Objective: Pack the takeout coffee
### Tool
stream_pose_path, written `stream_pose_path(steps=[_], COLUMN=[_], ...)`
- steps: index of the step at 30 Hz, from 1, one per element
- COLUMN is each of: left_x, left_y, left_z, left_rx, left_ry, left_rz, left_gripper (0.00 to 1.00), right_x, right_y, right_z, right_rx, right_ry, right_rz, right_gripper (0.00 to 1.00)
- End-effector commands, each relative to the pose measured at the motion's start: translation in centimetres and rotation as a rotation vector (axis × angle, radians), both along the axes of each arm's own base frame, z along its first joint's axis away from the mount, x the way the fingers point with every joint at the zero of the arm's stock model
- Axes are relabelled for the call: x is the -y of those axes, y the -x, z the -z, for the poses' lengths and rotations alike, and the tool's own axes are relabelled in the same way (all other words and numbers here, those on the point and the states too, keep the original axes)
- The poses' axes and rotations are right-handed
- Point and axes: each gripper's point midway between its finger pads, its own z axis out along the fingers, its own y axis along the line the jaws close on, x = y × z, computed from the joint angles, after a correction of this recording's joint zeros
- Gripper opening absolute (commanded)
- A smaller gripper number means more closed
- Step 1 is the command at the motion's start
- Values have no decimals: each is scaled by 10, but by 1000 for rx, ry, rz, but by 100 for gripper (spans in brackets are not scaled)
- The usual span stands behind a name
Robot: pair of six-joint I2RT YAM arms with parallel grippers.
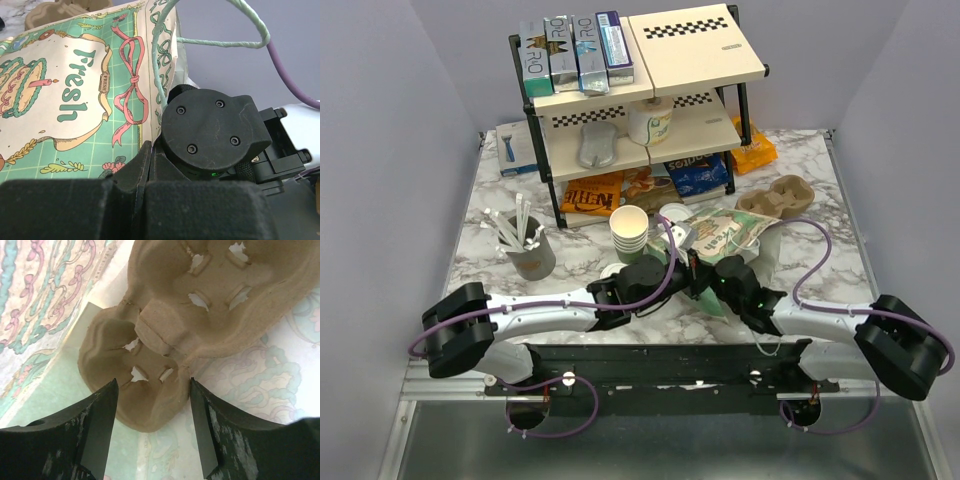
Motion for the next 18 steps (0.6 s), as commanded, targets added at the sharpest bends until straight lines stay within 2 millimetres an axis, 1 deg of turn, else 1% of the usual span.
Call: stream_pose_path(steps=[1,2,3,4,5,7,8,11,12,14,15,16,17,18], left_x=[13,11,9,7,5,2,2,4,4,7,8,8,10,10], left_y=[43,43,42,41,41,41,42,46,47,48,50,49,53,54], left_z=[-23,-21,-23,-23,-21,-24,-23,-31,-33,-38,-38,-39,-43,-45], left_rx=[-14,-17,-13,-12,-12,-10,-10,-2,1,6,5,6,10,8], left_ry=[87,78,78,76,73,86,86,106,112,124,123,126,134,140], left_rz=[173,168,162,153,149,146,150,176,186,195,205,203,228,234], left_gripper=[0,0,0,0,0,0,0,0,0,0,0,0,0,0], right_x=[2,5,11,15,20,28,29,22,20,13,10,7,3,2], right_y=[2,2,6,6,7,10,11,9,8,3,1,-1,-2,-3], right_z=[-14,-18,-14,-19,-29,-29,-33,-43,-38,-39,-28,-29,-29,-25], right_rx=[31,48,52,73,104,127,144,185,178,177,149,154,153,146], right_ry=[-70,-81,-71,-83,-108,-128,-149,-163,-138,-128,-106,-112,-115,-114], right_rz=[17,26,30,41,57,76,76,39,33,24,22,18,11,10], right_gripper=[68,68,68,68,68,68,68,68,68,68,68,68,68,68])
